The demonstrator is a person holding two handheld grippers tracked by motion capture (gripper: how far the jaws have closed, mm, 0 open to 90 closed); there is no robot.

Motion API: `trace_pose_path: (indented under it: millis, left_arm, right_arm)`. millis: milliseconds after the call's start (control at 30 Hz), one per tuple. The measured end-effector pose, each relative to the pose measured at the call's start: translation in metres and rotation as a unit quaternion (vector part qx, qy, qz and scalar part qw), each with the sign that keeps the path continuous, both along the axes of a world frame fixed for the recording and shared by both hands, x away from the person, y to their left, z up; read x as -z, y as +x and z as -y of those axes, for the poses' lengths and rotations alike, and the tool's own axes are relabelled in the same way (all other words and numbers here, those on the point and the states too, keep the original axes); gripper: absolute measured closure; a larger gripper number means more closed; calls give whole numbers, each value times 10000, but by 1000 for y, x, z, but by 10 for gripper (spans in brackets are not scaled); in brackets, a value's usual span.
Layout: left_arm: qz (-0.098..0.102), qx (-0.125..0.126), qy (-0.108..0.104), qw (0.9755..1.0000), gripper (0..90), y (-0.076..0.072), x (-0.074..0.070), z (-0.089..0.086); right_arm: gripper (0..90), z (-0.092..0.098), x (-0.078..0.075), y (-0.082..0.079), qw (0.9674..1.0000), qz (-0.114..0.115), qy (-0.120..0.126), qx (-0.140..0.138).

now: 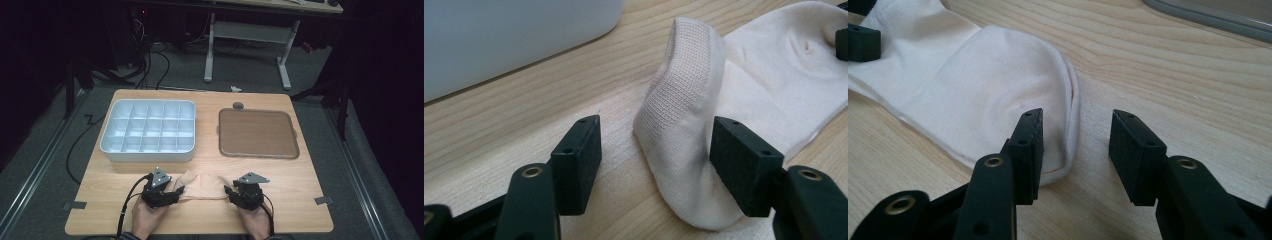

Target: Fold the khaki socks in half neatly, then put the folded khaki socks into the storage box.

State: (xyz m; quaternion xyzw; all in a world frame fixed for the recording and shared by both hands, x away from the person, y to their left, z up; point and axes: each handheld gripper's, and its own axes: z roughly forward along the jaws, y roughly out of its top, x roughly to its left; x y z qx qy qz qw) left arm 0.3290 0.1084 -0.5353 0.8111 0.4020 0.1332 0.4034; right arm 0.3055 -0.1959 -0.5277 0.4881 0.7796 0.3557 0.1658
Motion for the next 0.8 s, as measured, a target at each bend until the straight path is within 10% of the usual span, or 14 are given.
trace_pose_path:
  millis: [800]
  left_arm:
    - [-95, -40, -94, 9999, 328, 1, 0, 1]
  right_arm:
    - [831, -25, -28, -16, 9980, 433, 218, -408]
